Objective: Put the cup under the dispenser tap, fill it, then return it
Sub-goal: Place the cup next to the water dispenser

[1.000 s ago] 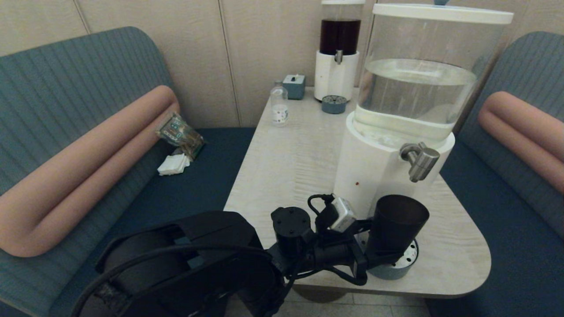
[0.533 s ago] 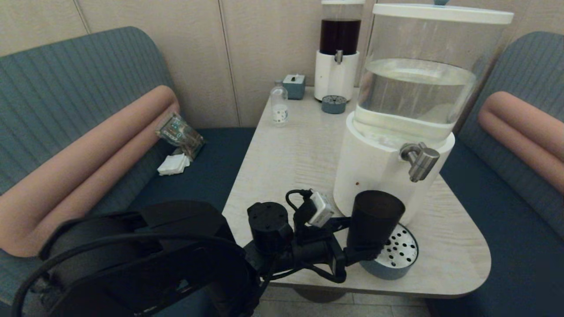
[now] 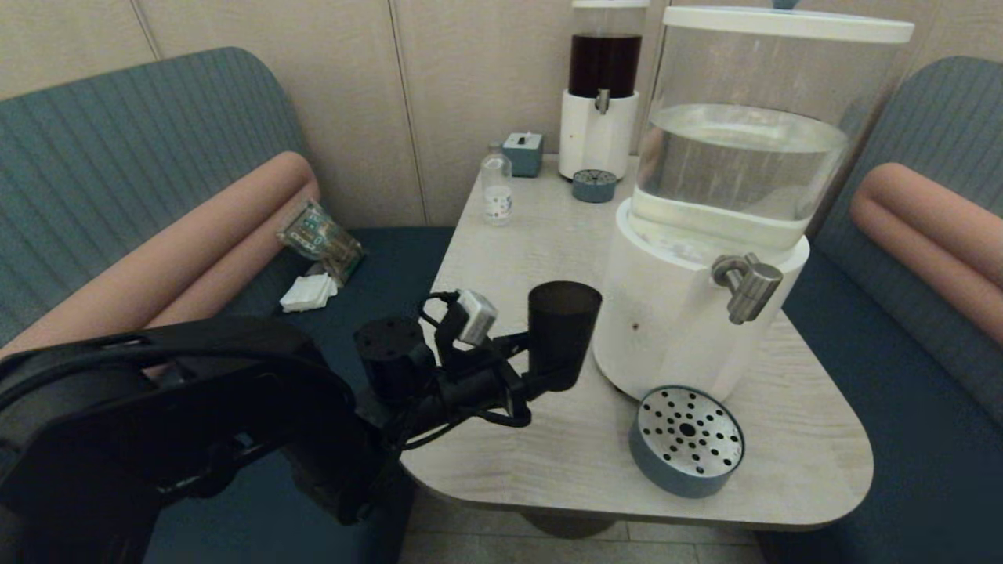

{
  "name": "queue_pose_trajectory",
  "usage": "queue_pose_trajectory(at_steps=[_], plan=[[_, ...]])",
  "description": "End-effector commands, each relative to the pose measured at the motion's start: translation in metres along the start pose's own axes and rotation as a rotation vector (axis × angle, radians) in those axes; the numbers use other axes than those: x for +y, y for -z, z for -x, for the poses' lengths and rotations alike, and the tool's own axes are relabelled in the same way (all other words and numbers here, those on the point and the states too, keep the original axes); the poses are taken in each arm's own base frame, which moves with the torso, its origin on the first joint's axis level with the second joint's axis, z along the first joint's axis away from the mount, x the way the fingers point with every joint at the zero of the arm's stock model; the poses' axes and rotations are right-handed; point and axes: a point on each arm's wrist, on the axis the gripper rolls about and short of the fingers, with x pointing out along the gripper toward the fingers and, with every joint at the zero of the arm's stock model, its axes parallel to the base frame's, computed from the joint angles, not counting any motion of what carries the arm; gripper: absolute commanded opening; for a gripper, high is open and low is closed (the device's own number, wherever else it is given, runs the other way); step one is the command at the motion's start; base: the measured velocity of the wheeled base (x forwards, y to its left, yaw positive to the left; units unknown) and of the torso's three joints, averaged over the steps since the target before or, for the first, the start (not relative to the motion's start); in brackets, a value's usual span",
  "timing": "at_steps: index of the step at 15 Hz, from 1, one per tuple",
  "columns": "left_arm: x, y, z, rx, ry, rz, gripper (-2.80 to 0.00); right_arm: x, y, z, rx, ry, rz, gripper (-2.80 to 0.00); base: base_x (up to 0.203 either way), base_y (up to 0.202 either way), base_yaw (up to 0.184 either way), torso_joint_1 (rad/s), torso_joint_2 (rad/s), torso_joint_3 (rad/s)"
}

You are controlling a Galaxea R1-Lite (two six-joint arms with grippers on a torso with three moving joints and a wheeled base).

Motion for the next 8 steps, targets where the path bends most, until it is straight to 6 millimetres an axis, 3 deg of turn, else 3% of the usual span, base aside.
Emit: queue_pose_trajectory(at_steps=[1, 8], plan=[[0.032, -0.006, 0.011, -0.034, -0.076, -0.022, -2.8, 0.0, 0.0, 0.0, -0.001, -0.001, 0.0, -2.8, 0.0, 0.0, 0.0, 0.0, 0.0, 0.0], [0.103, 0.009, 0.019, -0.097, -0.254, -0.052, -2.8, 0.0, 0.0, 0.0, -0.001, -0.001, 0.0, -2.8, 0.0, 0.0, 0.0, 0.0, 0.0, 0.0]])
